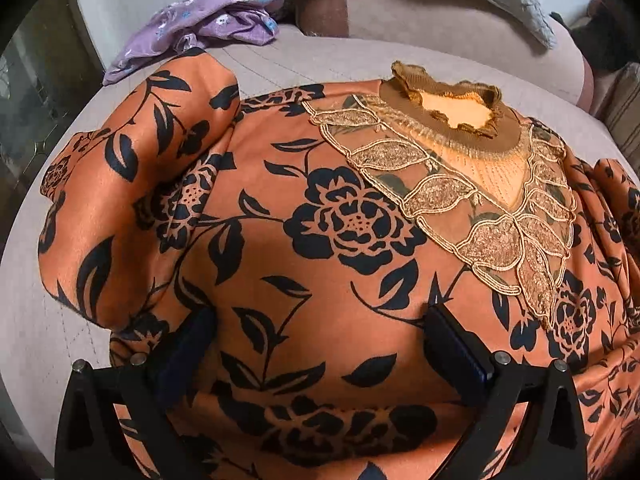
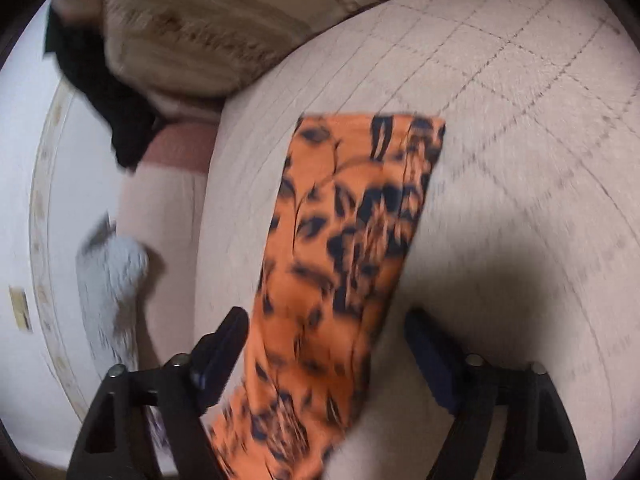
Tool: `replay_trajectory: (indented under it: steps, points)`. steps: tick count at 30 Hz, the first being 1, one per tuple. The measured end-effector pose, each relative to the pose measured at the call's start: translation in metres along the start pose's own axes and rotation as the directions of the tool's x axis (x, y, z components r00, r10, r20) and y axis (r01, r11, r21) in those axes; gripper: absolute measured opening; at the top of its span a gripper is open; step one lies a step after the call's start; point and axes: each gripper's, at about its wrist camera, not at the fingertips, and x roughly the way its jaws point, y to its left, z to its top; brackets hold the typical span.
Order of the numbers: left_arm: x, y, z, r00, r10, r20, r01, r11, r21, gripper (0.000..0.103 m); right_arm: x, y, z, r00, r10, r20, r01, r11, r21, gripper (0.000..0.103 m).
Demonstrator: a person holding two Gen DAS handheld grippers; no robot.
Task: Fold small clothes
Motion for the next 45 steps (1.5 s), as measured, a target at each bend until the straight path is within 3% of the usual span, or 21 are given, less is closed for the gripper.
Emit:
replay_trajectory:
  steps: [2, 3, 4, 5, 8, 11, 13, 17, 19, 23, 25, 29, 30, 31, 33, 35, 37, 39, 41, 42, 45]
  points:
    - [0.002, -0.001, -0.001, 1.0, -0.008, 0.013, 0.008, 1.0, -0.012, 0.103, 0.006, 0.01, 0.008, 1.0, 0.002, 0.026, 0.0, 0.998, -0.056, 0.068]
    - [0.002, -0.002, -0.002, 1.0, -0.003, 0.019, 0.003, 1.0, -0.009, 0.103, 0.011, 0.014, 0.011, 0.999, -0.015, 0.032, 0.018, 0.995, -0.098, 0.035]
    - [0.002, -0.003, -0.004, 1.0, 0.003, 0.022, -0.003, 1.0, -0.006, 0.103, 0.015, 0.013, 0.011, 0.999, -0.036, 0.025, 0.039, 0.992, -0.118, 0.012]
    - [0.001, -0.003, -0.004, 1.0, 0.005, 0.02, -0.005, 1.0, -0.007, 0.103, 0.025, 0.007, 0.014, 0.998, -0.055, 0.017, 0.057, 0.991, -0.121, 0.005]
    - [-0.003, -0.001, -0.002, 1.0, -0.001, 0.001, 0.001, 1.0, -0.008, 0.103, 0.018, 0.011, 0.013, 1.0, -0.004, 0.024, 0.007, 0.994, -0.113, 0.006]
    - [-0.008, 0.007, 0.008, 1.0, -0.003, -0.005, 0.002, 0.999, -0.037, 0.103, -0.001, 0.048, -0.001, 0.997, 0.065, 0.049, -0.051, 0.969, -0.242, 0.006]
    - [-0.012, 0.025, 0.019, 0.999, 0.034, 0.038, -0.03, 0.996, -0.081, 0.103, -0.024, 0.088, -0.024, 0.983, 0.179, 0.037, -0.157, 0.929, -0.335, 0.006]
    - [-0.036, 0.057, 0.03, 0.987, 0.105, 0.12, -0.082, 0.98, -0.182, 0.103, -0.066, 0.156, -0.093, 0.927, 0.369, -0.073, -0.356, 0.797, -0.488, 0.006]
    - [-0.044, 0.074, 0.031, 0.979, 0.153, 0.138, -0.119, 0.967, -0.226, 0.103, -0.081, 0.19, -0.147, 0.878, 0.439, -0.189, -0.465, 0.694, -0.55, 0.006]
    - [-0.059, 0.106, 0.031, 0.949, 0.263, 0.172, -0.21, 0.938, -0.275, 0.103, -0.071, 0.228, -0.248, 0.799, 0.443, -0.406, -0.601, 0.566, -0.565, 0.006]
    - [-0.065, 0.124, 0.025, 0.936, 0.3, 0.182, -0.239, 0.925, -0.297, 0.103, -0.056, 0.237, -0.295, 0.772, 0.403, -0.492, -0.635, 0.531, -0.561, 0.006]
    - [-0.067, 0.164, 0.02, 0.933, 0.321, 0.163, -0.248, 0.901, -0.356, 0.103, -0.008, 0.236, -0.389, 0.706, 0.25, -0.662, -0.676, 0.517, -0.525, 0.011]
    - [-0.067, 0.172, 0.019, 0.933, 0.322, 0.157, -0.246, 0.895, -0.371, 0.103, 0.008, 0.233, -0.407, 0.697, 0.181, -0.694, -0.664, 0.528, -0.53, 0.021]
    - [-0.067, 0.179, 0.018, 0.933, 0.325, 0.156, -0.246, 0.89, -0.384, 0.103, 0.021, 0.227, -0.424, 0.682, 0.117, -0.722, -0.654, 0.539, -0.53, 0.047]
    - [-0.071, 0.184, 0.013, 0.931, 0.328, 0.158, -0.242, 0.882, -0.404, 0.103, 0.026, 0.208, -0.449, 0.655, 0.036, -0.755, -0.638, 0.562, -0.526, 0.084]
    - [-0.072, 0.187, 0.013, 0.932, 0.324, 0.162, -0.232, 0.877, -0.422, 0.103, 0.024, 0.191, -0.458, 0.634, 0.014, -0.773, -0.648, 0.555, -0.521, 0.084]
    - [-0.074, 0.185, 0.014, 0.934, 0.315, 0.169, -0.219, 0.877, -0.427, 0.103, 0.015, 0.195, -0.453, 0.616, 0.019, -0.788, -0.685, 0.507, -0.523, 0.084]
    - [-0.077, 0.174, 0.014, 0.94, 0.279, 0.197, -0.181, 0.896, -0.406, 0.103, -0.013, 0.191, -0.439, 0.618, 0.066, -0.784, -0.71, 0.476, -0.519, 0.084]
    - [-0.082, 0.158, 0.016, 0.943, 0.225, 0.244, -0.129, 0.927, -0.353, 0.103, -0.037, 0.191, -0.42, 0.675, 0.111, -0.729, -0.686, 0.458, -0.565, 0.082]
    - [-0.086, 0.143, 0.016, 0.941, 0.192, 0.279, -0.103, 0.947, -0.303, 0.103, -0.047, 0.188, -0.401, 0.721, 0.129, -0.681, -0.651, 0.462, -0.602, 0.078]
    - [-0.095, 0.095, 0.01, 0.933, 0.073, 0.352, -0.027, 0.991, -0.134, 0.103, -0.057, 0.171, -0.353, 0.806, 0.149, -0.574, -0.558, 0.517, -0.649, 0.059]
